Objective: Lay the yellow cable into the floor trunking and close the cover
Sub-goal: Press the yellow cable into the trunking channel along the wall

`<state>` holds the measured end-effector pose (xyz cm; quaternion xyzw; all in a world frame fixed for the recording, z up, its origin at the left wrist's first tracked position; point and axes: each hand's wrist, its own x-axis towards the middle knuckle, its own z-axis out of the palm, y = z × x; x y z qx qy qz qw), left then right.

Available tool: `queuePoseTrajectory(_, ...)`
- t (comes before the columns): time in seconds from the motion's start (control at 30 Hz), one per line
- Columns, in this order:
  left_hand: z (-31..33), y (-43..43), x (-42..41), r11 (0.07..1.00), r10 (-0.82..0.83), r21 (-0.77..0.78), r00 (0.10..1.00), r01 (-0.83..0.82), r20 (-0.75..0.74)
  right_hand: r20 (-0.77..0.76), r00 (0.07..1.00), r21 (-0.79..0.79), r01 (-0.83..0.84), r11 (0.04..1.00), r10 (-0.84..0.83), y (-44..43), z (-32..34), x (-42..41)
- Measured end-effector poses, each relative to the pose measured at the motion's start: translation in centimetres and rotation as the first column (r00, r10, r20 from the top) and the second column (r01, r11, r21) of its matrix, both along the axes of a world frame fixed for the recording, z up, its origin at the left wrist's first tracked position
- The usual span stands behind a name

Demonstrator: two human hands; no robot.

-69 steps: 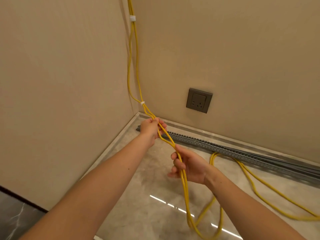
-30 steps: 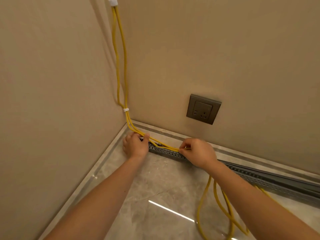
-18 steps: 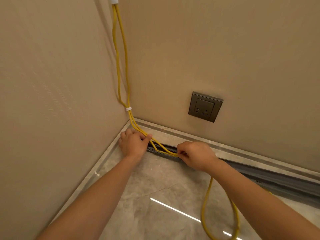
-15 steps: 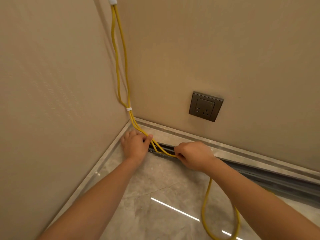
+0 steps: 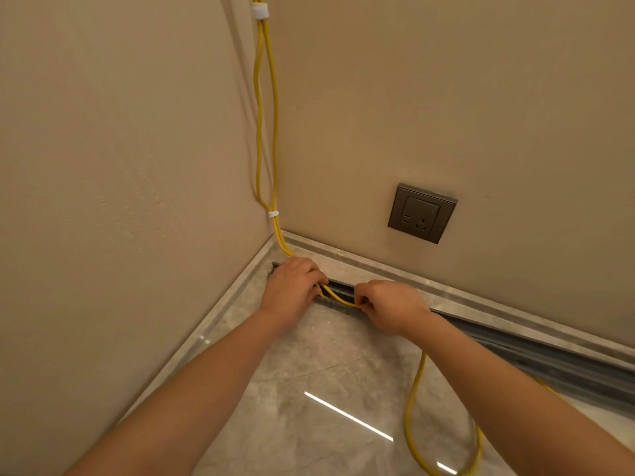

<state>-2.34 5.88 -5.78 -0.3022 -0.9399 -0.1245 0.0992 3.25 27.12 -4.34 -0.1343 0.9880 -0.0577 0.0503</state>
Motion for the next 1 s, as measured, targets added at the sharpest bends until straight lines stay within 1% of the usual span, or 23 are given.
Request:
queuePoseTrajectory(0.1,0.7,0.0,-1.1,0.993,-0.019,-0.115,1.0,0.017,-0.016,0.002,0.999,-0.024,0.037,0.999,-0.037,0.0,-0.1,-0.1)
queuePoseTrajectory(0.17,1.0,0.1,-1.5,0.981,-0.019,-0.195,0.998,0.007,-0.058,0.01,0.998,-0.039,0.057,0.998,-0.057,-0.1,-0.2,-0.2)
queuePoseTrajectory(0.2,0.9,0.2,-1.6,0.978,-0.011,-0.209,0.997,-0.005,-0.077,0.014,0.998,-0.045,0.069,0.997,-0.069,-0.1,-0.2,-0.3)
queuePoseTrajectory(0.27,0.6,0.2,-1.5,0.981,0.016,-0.189,0.996,-0.033,-0.091,0.023,0.996,-0.055,0.09,0.994,-0.089,-0.1,-0.2,-0.5)
queuePoseTrajectory(0.33,0.2,0.3,-1.3,0.99,0.048,-0.127,0.996,-0.058,-0.08,0.026,0.995,-0.057,0.098,0.994,-0.096,-0.1,-0.3,-0.6)
queuePoseTrajectory(0.43,0.0,0.6,-1.2,0.993,0.117,-0.001,0.993,-0.117,0.005,0.019,0.994,-0.061,0.105,0.993,-0.104,-0.1,-0.5,-0.6)
queuePoseTrajectory(0.5,0.1,0.7,-1.3,0.99,0.135,0.034,0.988,-0.138,0.068,0.018,0.994,-0.063,0.108,0.992,-0.107,0.0,-0.6,-0.6)
queuePoseTrajectory(0.57,0.3,0.7,-1.4,0.99,0.139,0.025,0.986,-0.141,0.09,0.019,0.994,-0.066,0.113,0.991,-0.112,-0.1,-0.5,-0.6)
queuePoseTrajectory(0.63,0.5,0.7,-1.5,0.988,0.153,-0.024,0.987,-0.152,0.042,0.015,0.992,-0.068,0.125,0.99,-0.124,-0.1,-0.5,-0.5)
queuePoseTrajectory(0.7,0.4,0.5,-1.5,0.986,0.163,-0.034,0.987,-0.162,0.013,0.016,0.99,-0.07,0.139,0.988,-0.138,-0.2,-0.5,-0.5)
queuePoseTrajectory(0.83,0.0,-0.4,-0.7,0.988,0.148,0.038,0.984,-0.152,0.094,0.026,0.988,-0.077,0.154,0.985,-0.152,-0.4,-0.3,-0.5)
queuePoseTrajectory(0.9,-0.2,-0.6,-0.4,0.985,0.153,0.066,0.982,-0.16,0.107,0.031,0.987,-0.079,0.157,0.984,-0.155,-0.4,-0.3,-0.5)
queuePoseTrajectory(1.0,-0.1,-0.5,-0.3,0.986,0.162,0.016,0.982,-0.164,0.094,0.051,0.984,-0.076,0.173,0.982,-0.17,-0.4,-0.4,-0.6)
